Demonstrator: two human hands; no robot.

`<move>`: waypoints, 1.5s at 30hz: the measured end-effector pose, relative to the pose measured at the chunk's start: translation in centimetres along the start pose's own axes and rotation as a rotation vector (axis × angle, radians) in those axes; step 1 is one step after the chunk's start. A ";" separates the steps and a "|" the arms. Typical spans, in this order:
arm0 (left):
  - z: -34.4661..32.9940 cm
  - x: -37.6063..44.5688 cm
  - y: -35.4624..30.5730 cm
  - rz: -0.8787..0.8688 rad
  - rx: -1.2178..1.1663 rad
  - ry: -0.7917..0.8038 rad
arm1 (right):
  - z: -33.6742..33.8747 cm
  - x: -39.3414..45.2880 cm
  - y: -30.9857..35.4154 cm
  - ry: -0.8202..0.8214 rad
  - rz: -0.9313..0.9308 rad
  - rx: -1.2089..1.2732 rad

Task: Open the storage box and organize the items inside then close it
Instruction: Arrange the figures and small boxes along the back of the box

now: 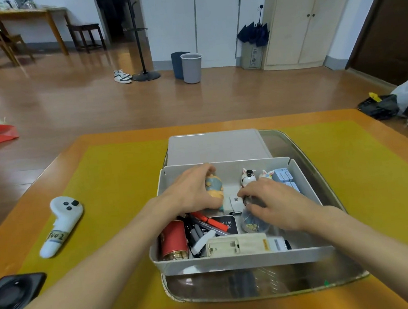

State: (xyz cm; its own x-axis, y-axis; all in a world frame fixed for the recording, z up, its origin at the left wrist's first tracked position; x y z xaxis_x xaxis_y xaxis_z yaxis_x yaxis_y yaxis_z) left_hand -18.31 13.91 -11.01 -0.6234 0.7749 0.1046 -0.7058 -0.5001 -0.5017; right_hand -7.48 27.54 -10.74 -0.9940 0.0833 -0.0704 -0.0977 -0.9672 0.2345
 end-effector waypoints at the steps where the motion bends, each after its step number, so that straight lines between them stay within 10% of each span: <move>1: 0.2 0.0 -0.1 0.005 0.003 -0.012 | -0.1 -0.1 -0.1 0.003 0.004 -0.004; 20: 0.6 -1.9 1.2 0.214 0.466 -0.073 | 0.2 0.1 -1.1 -0.052 0.007 0.004; 36: 2.2 -1.5 3.2 0.296 -0.037 -0.131 | 1.0 2.6 2.1 -0.218 0.014 0.228; 45: 2.2 -0.9 2.0 0.254 0.185 -0.219 | 1.6 1.8 0.4 -0.237 -0.031 0.137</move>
State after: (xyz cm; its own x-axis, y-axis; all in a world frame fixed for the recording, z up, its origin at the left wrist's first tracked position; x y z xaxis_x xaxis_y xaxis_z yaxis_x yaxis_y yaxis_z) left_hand -19.91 11.30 -10.22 -0.8291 0.5264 0.1882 -0.5561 -0.7423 -0.3738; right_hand -9.40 27.72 -9.24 -0.9725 0.1818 0.1457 -0.1178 -0.9232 0.3659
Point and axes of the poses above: each hand's wrist, its own x-axis towards the middle knuckle, its own z-axis out of the back of the hand, y = z × x, the point moved 8 cm from there along x, towards the middle knuckle, and after that the axes turned 11 degrees about -z, right-handed, at the moved point
